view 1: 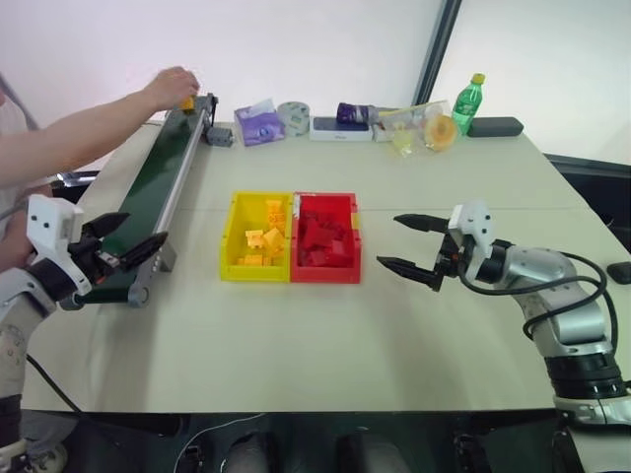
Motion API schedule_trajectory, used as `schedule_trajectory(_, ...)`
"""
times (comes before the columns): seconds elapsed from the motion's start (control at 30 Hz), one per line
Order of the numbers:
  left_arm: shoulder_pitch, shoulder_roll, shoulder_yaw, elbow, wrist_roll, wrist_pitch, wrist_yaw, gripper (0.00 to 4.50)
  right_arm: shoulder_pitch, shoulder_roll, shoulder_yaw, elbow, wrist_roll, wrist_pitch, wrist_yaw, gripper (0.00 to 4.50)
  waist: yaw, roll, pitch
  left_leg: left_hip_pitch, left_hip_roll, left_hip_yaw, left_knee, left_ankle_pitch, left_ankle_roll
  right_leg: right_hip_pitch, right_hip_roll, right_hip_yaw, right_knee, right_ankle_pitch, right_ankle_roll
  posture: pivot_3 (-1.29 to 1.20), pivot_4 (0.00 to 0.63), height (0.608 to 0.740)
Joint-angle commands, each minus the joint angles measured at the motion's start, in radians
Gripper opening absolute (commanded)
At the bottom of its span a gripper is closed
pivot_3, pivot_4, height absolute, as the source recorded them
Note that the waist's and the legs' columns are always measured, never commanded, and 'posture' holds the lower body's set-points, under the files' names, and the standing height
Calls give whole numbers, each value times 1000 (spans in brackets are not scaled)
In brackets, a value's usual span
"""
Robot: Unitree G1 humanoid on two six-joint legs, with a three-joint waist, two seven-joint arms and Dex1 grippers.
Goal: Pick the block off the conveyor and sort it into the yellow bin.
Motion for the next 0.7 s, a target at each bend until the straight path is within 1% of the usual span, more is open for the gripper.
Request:
schedule_trajectory(0.03, -6, 20, 31, -21, 7, -31, -5, 4434, -16, -9, -21, -26, 12, -11, 6, 4500, 0, 0, 0, 0, 0, 0, 0, 0, 0, 0, 0, 0, 0, 0, 0, 0, 150, 740)
schedule_trajectory(0.7, 69, 6, 112, -89, -27, -14, 39, 4434, -69, 21, 9, 32, -5, -27, 38, 4500, 0, 0, 0, 0, 0, 0, 0, 0, 0, 0, 0, 0, 0, 0, 0, 0, 150, 740)
